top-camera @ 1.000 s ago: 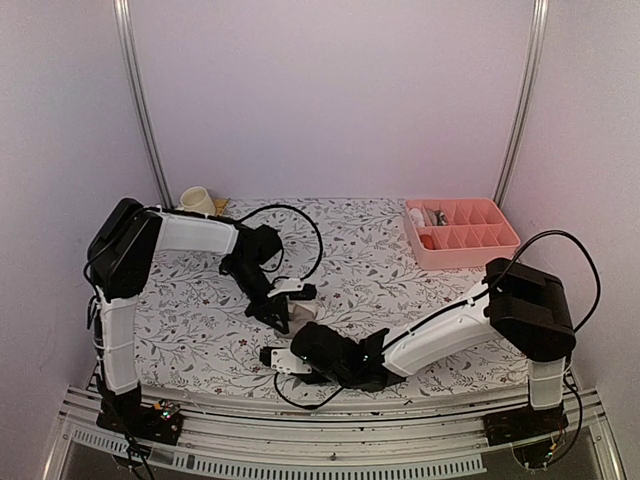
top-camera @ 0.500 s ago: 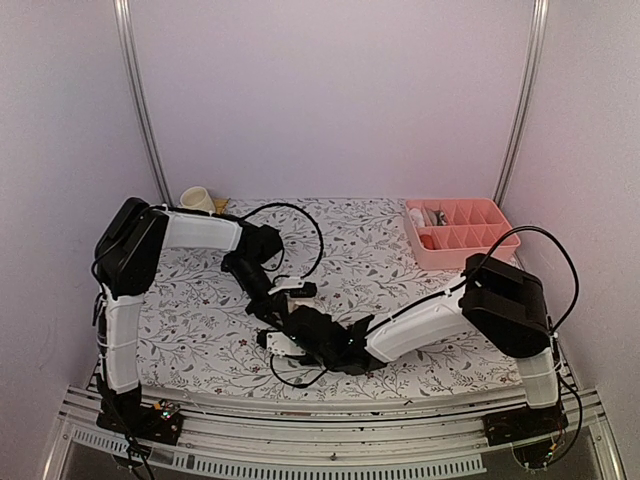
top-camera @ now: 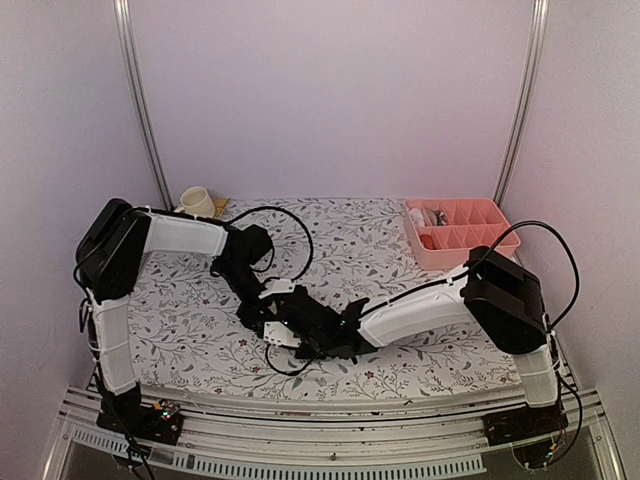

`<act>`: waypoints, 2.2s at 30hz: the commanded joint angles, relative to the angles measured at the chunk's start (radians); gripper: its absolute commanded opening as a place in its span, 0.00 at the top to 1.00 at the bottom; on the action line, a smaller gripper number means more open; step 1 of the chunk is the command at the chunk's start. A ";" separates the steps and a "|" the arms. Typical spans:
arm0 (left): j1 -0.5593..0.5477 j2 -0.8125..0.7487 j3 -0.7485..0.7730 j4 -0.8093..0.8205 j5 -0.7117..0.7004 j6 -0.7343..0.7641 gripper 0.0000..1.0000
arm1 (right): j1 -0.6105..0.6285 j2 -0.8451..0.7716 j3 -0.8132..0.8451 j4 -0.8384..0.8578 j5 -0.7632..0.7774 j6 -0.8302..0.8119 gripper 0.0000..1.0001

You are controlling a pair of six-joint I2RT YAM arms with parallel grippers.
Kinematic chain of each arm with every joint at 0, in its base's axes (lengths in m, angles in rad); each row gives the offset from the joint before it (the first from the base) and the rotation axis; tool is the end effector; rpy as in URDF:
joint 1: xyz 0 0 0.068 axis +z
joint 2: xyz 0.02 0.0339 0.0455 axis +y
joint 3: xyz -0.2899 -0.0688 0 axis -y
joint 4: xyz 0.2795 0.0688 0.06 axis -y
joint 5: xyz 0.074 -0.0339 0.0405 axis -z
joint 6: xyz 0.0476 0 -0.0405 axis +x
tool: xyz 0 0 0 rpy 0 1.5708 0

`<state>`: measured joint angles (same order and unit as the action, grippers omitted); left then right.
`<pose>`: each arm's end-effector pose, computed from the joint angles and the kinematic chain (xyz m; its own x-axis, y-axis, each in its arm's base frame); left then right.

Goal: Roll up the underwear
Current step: Roll the underwear at the center of the board.

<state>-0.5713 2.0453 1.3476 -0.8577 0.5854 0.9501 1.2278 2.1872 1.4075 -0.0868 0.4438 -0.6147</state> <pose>0.3281 -0.2422 0.1241 -0.1167 0.8811 -0.4584 0.9505 -0.0347 -0.3088 0.1888 0.4680 0.1071 0.2272 -0.9125 -0.3403 -0.7663 0.0481 -0.6407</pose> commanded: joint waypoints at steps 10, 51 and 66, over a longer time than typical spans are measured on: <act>0.180 -0.416 -0.403 0.555 -0.056 0.025 0.23 | -0.059 0.102 0.203 -0.462 -0.475 0.213 0.97; -0.144 -0.458 -0.922 1.317 -0.372 0.434 1.00 | -0.221 0.174 0.396 -0.644 -1.094 0.469 0.95; -0.096 -0.570 -1.047 1.452 -0.307 0.446 0.46 | -0.271 0.301 0.418 -0.652 -1.153 0.487 0.94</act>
<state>-0.6987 1.5425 0.3473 0.5678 0.2089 1.3869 0.9657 2.4016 1.8648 -0.7063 -0.7330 -0.1497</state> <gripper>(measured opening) 0.503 0.132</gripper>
